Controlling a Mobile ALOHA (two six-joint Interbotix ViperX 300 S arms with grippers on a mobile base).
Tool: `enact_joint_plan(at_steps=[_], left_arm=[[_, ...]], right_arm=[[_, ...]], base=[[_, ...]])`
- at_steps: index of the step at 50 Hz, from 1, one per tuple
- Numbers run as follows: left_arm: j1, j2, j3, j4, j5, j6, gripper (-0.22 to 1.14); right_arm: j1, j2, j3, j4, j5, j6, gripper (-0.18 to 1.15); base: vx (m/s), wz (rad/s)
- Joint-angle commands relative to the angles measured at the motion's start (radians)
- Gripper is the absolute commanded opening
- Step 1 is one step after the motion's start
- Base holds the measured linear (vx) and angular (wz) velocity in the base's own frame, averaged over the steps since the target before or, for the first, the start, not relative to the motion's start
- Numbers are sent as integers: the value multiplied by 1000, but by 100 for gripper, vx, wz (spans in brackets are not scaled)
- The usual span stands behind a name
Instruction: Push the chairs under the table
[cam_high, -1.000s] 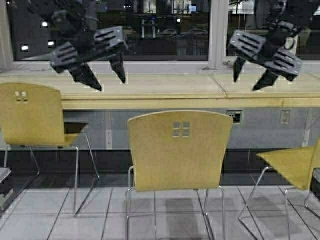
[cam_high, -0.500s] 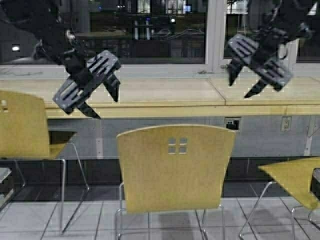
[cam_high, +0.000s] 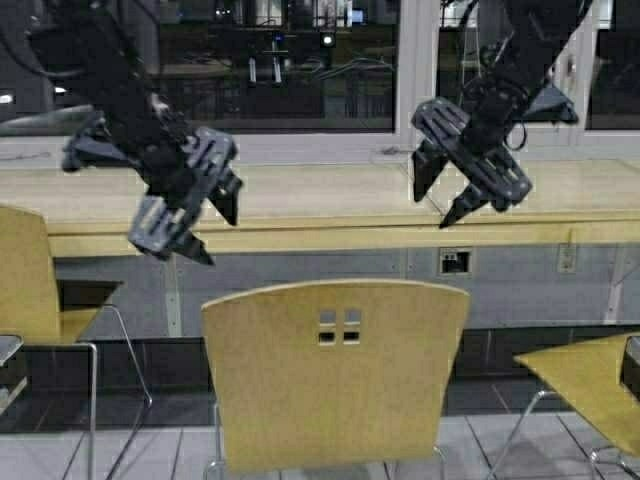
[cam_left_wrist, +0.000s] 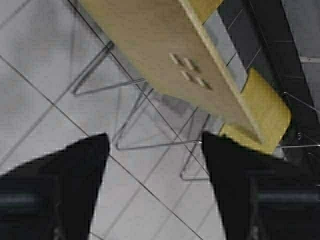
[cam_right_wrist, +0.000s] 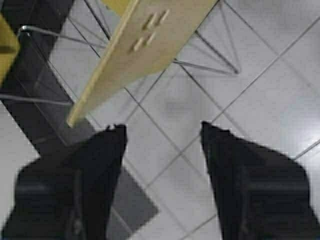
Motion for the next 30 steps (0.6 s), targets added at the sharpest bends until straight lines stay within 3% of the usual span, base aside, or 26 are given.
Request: enact_joint_plan(at_steps=[1, 18, 30], left_arm=[[-12, 26, -54, -9, -3, -40, 91], [-46, 132, -112, -66, 8, -75, 91], [-86, 201, -150, -110, 26, -77, 91]], right_arm=[[8, -3, 0, 57, -15, 2, 84], [5, 34, 64, 181, -97, 12, 84], [0, 97, 75, 186, -91, 15, 84]], base=[[23, 3], [20, 8], [13, 5]])
